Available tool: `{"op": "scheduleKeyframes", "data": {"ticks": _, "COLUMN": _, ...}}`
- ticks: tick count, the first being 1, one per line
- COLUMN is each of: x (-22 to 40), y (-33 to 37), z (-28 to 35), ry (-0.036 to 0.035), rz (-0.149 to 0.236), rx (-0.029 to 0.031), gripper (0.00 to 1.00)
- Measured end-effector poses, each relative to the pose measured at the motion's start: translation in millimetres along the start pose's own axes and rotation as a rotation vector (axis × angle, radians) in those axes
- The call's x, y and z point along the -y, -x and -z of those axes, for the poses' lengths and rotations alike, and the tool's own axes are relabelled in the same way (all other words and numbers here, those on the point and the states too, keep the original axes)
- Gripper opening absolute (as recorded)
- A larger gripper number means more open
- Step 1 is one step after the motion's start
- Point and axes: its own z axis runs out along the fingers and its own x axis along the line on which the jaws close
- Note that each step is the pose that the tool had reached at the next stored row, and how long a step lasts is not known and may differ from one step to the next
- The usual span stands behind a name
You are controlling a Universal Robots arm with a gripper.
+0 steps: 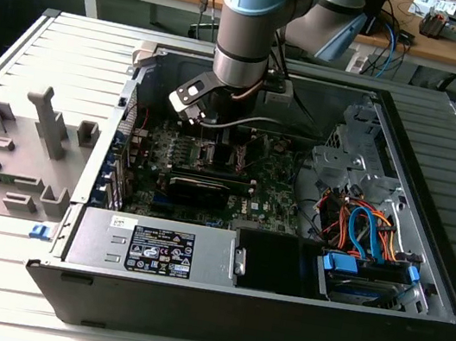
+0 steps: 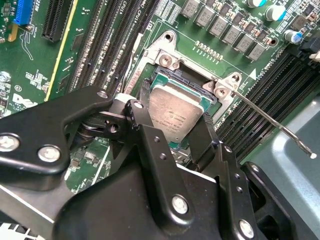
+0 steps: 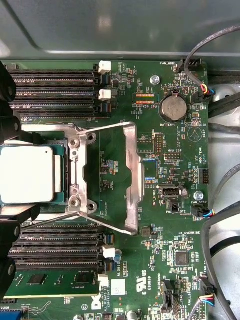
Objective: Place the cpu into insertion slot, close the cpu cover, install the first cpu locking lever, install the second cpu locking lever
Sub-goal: 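Place the cpu into insertion slot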
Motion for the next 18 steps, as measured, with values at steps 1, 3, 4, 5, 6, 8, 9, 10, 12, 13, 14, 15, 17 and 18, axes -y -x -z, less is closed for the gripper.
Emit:
{"op": "scheduleKeyframes", "data": {"ticks": 1, "x": 0.0, "y": -0.1, "z": -0.2, "ry": 0.0000, "rz": 0.000, "rx": -0.0008, "gripper": 0.55}}
{"op": "scheduleKeyframes", "data": {"ticks": 3, "x": 0.1, "y": 0.1, "z": 0.1, "ry": -0.0008, "rz": 0.000, "rx": 0.0002, "gripper": 0.62}}
{"op": "scheduleKeyframes", "data": {"ticks": 4, "x": 0.1, "y": 0.0, "z": 0.1, "ry": -0.0008, "rz": 0.000, "rx": 0.0002, "gripper": 0.62}}
{"op": "scheduleKeyframes", "data": {"ticks": 5, "x": 0.1, "y": 0.0, "z": 0.1, "ry": -0.0008, "rz": 0.000, "rx": 0.0002, "gripper": 0.62}}
{"op": "scheduleKeyframes", "data": {"ticks": 6, "x": 0.1, "y": 0.1, "z": 0.2, "ry": -0.0008, "rz": 0.000, "rx": 0.0004, "gripper": 0.62}}
{"op": "scheduleKeyframes", "data": {"ticks": 8, "x": 0.0, "y": 0.0, "z": 1.4, "ry": -0.0008, "rz": 0.000, "rx": 0.0020, "gripper": 0.62}}
{"op": "scheduleKeyframes", "data": {"ticks": 9, "x": 0.0, "y": -0.1, "z": 3.1, "ry": -0.0006, "rz": 0.000, "rx": 0.0029, "gripper": 0.62}}
{"op": "scheduleKeyframes", "data": {"ticks": 10, "x": 0.0, "y": -0.1, "z": 4.3, "ry": -0.0003, "rz": 0.000, "rx": 0.0030, "gripper": 0.62}}
{"op": "scheduleKeyframes", "data": {"ticks": 12, "x": 0.0, "y": 0.0, "z": 9.6, "ry": 0.0002, "rz": 0.000, "rx": 0.0035, "gripper": 0.62}}
{"op": "scheduleKeyframes", "data": {"ticks": 13, "x": 0.0, "y": 0.0, "z": 10.2, "ry": 0.0003, "rz": 0.000, "rx": 0.0034, "gripper": 0.62}}
{"op": "scheduleKeyframes", "data": {"ticks": 14, "x": 0.0, "y": 0.0, "z": 10.2, "ry": 0.0004, "rz": 0.000, "rx": 0.0033, "gripper": 0.62}}
{"op": "scheduleKeyframes", "data": {"ticks": 15, "x": 0.0, "y": 0.0, "z": 10.3, "ry": 0.0004, "rz": 0.000, "rx": 0.0032, "gripper": 0.62}}
{"op": "scheduleKeyframes", "data": {"ticks": 17, "x": 0.0, "y": 0.0, "z": 10.4, "ry": 0.0002, "rz": 0.000, "rx": 0.0035, "gripper": 0.62}}
{"op": "scheduleKeyframes", "data": {"ticks": 18, "x": 0.0, "y": 0.0, "z": 10.4, "ry": 0.0002, "rz": 0.000, "rx": 0.0037, "gripper": 0.60}}
